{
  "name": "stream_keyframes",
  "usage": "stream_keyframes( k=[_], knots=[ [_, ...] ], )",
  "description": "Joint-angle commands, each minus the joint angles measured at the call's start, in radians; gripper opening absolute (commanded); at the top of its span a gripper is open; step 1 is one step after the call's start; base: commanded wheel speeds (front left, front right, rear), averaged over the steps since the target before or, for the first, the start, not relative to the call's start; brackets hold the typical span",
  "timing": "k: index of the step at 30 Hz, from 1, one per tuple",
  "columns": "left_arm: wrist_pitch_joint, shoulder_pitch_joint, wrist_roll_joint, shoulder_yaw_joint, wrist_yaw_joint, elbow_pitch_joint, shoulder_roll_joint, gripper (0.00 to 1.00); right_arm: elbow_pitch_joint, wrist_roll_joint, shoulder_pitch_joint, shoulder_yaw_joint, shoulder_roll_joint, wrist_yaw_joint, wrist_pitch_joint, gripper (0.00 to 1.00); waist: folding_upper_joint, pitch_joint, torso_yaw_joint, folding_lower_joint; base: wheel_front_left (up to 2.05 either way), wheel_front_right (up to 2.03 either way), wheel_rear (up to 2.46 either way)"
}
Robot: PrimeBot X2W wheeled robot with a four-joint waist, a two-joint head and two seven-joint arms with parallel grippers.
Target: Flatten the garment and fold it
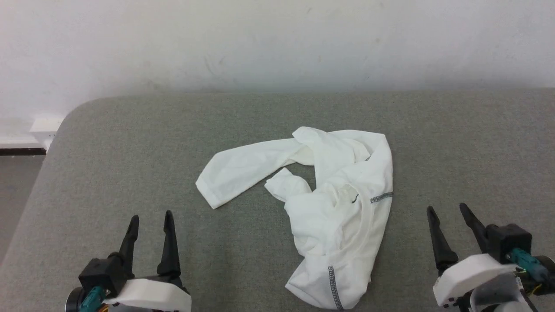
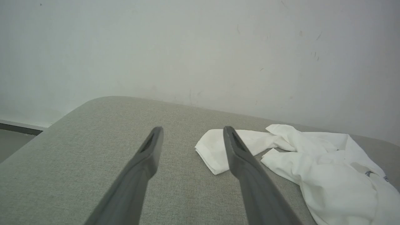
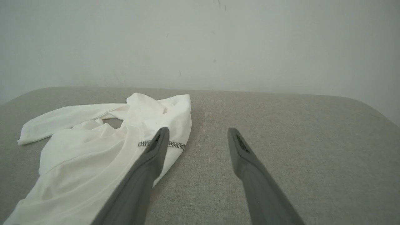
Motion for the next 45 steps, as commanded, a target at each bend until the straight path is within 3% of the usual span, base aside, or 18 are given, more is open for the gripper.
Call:
stream_keyframes(
  k=[1,9,16,23,24,25,26,27,28,29,30,33,37,41,45],
  knots=[
    [-0.005,-0.02,0.01,-0.002,-0.007,-0.003,-0.003,1.0,0.028,-0.013,-0.03,-0.011,0.002,-0.001,0.023,1.0,0.0,0.011,0.019,0.0,0.0,0.0,0.0],
    [-0.005,-0.055,0.011,-0.019,-0.03,-0.01,-0.04,1.0,0.33,0.017,-0.275,-0.017,-0.005,-0.001,0.222,1.0,0.0,0.05,0.1,0.0,0.0,0.0,0.0],
    [-0.005,-0.093,0.011,-0.024,-0.059,-0.006,-0.072,1.0,0.566,0.091,-0.503,0.002,-0.105,-0.001,0.4,1.0,0.0,0.093,0.175,0.0,0.0,0.0,0.0],
    [-0.005,-0.128,0.022,-0.022,-0.085,-0.005,-0.093,1.0,0.748,0.167,-0.616,0.082,-0.174,-0.001,0.547,1.0,0.0,0.128,0.225,0.0,0.0,0.0,0.0],
    [-0.005,-0.129,0.023,-0.021,-0.088,-0.003,-0.095,1.0,0.771,0.178,-0.621,0.097,-0.18,-0.001,0.565,0.91,0.0,0.132,0.229,0.0,0.0,0.0,0.0],
    [-0.005,-0.13,0.024,-0.021,-0.09,-0.001,-0.097,1.0,0.793,0.186,-0.623,0.115,-0.186,-0.001,0.586,0.75,0.0,0.134,0.232,0.0,0.0,0.0,0.0],
    [-0.005,-0.13,0.025,-0.021,-0.092,0.003,-0.099,1.0,0.817,0.202,-0.623,0.124,-0.188,-0.001,0.609,0.5,0.0,0.134,0.234,0.0,0.0,0.0,0.0],
    [-0.005,-0.13,0.026,-0.022,-0.094,0.005,-0.101,1.0,0.838,0.216,-0.622,0.133,-0.188,-0.001,0.631,0.4,0.0,0.134,0.235,0.0,0.0,0.0,0.0],
    [-0.005,-0.129,0.025,-0.022,-0.096,0.007,-0.102,1.0,0.853,0.23,-0.62,0.142,-0.187,-0.001,0.648,0.4,0.0,0.134,0.235,0.0,0.0,0.0,0.0],
    [-0.005,-0.127,0.024,-0.022,-0.097,0.009,-0.103,1.0,0.866,0.25,-0.618,0.149,-0.182,-0.001,0.663,0.0,0.0,0.133,0.233,0.0,0.0,0.0,0.0],
    [-0.005,-0.124,0.024,-0.02,-0.097,0.011,-0.104,1.0,0.873,0.266,-0.618,0.159,-0.18,-0.001,0.674,0.0,0.0,0.132,0.23,0.0,0.0,0.0,0.0],
    [-0.005,-0.119,0.025,-0.016,-0.097,0.016,-0.106,1.0,0.85,0.291,-0.632,0.183,-0.187,-0.001,0.622,0.0,0.0,0.126,0.21,0.0,0.0,0.0,0.0],
    [-0.005,-0.115,0.036,-0.009,-0.101,0.021,-0.107,1.0,0.782,0.271,-0.666,0.176,-0.212,-0.001,0.434,0.0,0.0,0.106,0.171,0.0,0.0,0.0,0.0],
    [-0.005,-0.106,0.045,-0.003,-0.106,0.027,-0.108,1.0,0.707,0.232,-0.658,0.111,-0.226,-0.001,0.259,0.0,0.0,0.073,0.13,0.0,0.0,0.0,0.0],
    [-0.005,-0.086,0.049,0.002,-0.106,0.031,-0.108,1.0,0.604,0.174,-0.555,-0.024,-0.23,-0.001,0.168,0.0,0.0,0.047,0.092,0.0,0.0,0.0,0.0]
  ],
)
